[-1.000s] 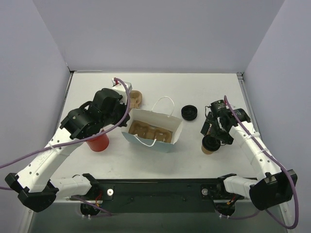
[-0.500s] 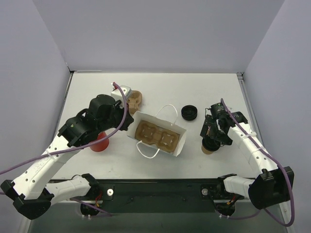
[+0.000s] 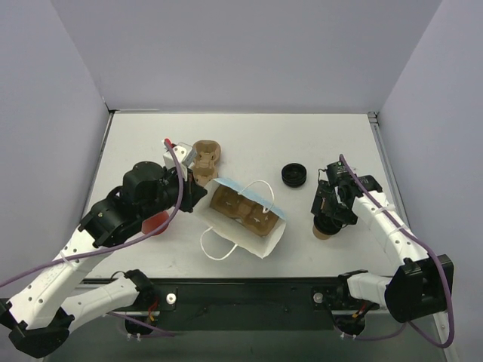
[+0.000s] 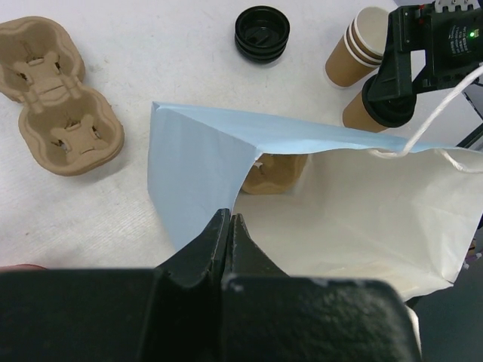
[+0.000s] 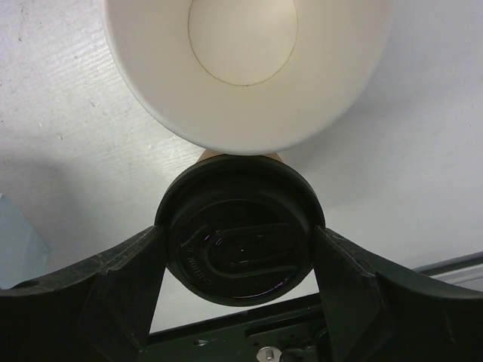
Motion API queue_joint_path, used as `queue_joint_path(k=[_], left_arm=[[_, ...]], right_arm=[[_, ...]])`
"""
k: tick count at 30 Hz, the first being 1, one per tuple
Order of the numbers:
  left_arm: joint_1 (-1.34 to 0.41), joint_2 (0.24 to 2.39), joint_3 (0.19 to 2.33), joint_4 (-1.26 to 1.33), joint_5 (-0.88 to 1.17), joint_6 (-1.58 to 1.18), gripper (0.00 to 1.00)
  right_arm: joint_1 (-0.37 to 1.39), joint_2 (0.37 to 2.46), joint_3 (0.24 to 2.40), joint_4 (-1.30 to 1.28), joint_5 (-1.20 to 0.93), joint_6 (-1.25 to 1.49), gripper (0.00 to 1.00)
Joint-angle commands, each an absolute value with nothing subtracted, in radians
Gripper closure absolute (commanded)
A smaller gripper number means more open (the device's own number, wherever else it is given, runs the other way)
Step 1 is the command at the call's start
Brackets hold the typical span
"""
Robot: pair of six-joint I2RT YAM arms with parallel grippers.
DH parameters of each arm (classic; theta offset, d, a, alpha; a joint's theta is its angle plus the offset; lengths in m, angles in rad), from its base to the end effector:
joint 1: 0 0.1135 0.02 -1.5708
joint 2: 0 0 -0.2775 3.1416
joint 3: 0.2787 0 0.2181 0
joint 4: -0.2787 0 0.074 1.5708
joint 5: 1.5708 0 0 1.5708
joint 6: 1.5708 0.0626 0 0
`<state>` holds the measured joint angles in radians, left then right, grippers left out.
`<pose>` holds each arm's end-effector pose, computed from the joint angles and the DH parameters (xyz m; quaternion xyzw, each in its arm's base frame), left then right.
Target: Pack the takeout coffee
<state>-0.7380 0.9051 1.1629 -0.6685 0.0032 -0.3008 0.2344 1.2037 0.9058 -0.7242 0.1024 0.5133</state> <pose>0.1192 -0.1087 0.3887 0.1823 0.8163 -0.2732 0.4751 0.2053 0.0424 0.2521 0.1474 0.9501 0.0529 0.2699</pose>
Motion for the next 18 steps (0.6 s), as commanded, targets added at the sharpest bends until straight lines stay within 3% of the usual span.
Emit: queue_joint_path(k=[1, 9, 18], left_arm=[[-0.733, 0.879, 1.154, -0.597, 0.023, -0.281, 1.0], [-0.735, 0.864, 1.146, -0.627, 0.025, -0.291, 1.0], [-0.736, 0.861, 1.149, -0.667, 0.012, -0.321, 1.0]], right_arm=[[0.227, 1.209, 0.885, -0.739, 0.095, 0.492, 0.27], [0.227, 1.18, 0.865, -0.726, 0.064, 0.472, 0.38], [0.229, 1.092, 0.885, -0.742, 0.029, 0.463, 0.43]])
